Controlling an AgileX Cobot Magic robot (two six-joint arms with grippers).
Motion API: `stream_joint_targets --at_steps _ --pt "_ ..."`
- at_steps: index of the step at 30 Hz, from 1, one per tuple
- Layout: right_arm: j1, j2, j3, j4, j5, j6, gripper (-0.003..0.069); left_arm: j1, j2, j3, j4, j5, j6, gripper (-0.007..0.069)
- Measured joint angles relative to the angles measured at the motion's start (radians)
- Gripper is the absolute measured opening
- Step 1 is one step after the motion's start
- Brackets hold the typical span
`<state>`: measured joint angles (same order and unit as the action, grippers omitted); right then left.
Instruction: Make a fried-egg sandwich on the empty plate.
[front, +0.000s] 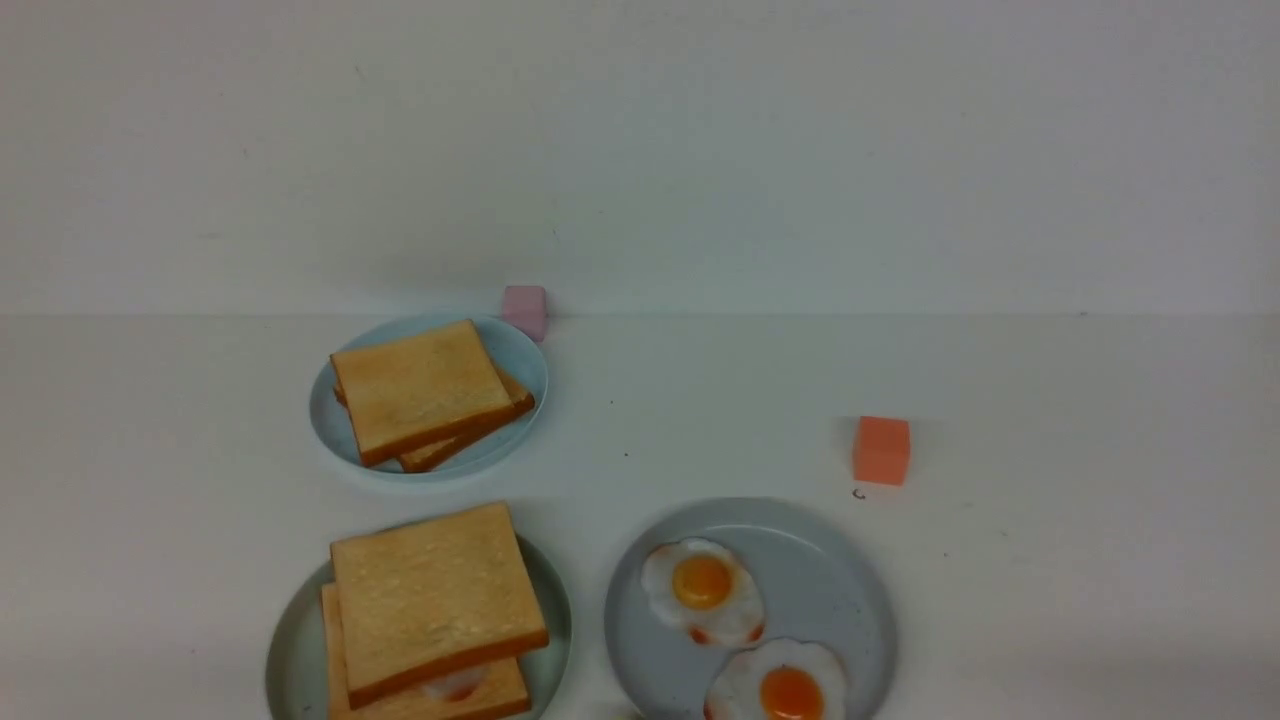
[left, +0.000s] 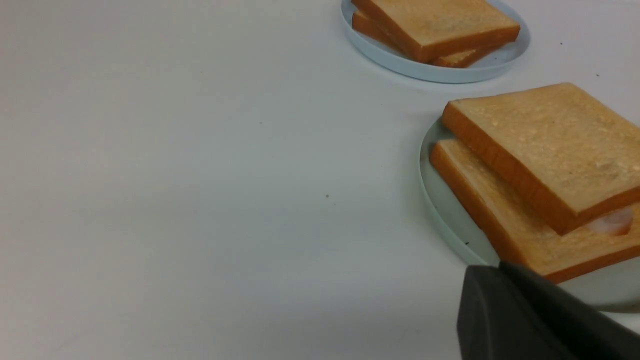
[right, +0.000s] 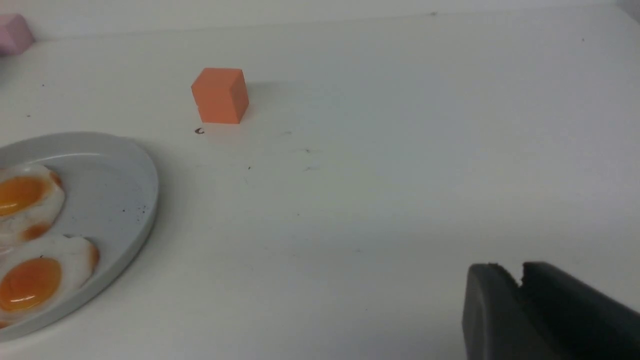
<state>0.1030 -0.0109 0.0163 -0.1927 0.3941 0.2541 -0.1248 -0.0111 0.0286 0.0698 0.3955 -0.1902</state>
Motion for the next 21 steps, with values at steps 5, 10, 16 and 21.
stream_joint_targets --at_steps 5,10,16,21 --pt "0.000 0.000 0.000 0.000 0.000 0.000 0.0120 0.000 0.000 0.000 0.000 0.000 0.000 0.0029" --pt "0.000 0.000 0.000 -0.001 0.000 0.000 0.0127 0.000 0.000 0.000 0.000 0.000 0.000 0.0036" --pt "0.000 0.000 0.000 -0.001 0.000 0.002 0.0136 0.000 0.000 0.000 0.000 0.000 0.000 0.0039" --pt "0.000 0.000 0.000 -0.001 0.000 0.002 0.0140 0.000 0.000 0.000 0.000 0.000 0.000 0.0039"
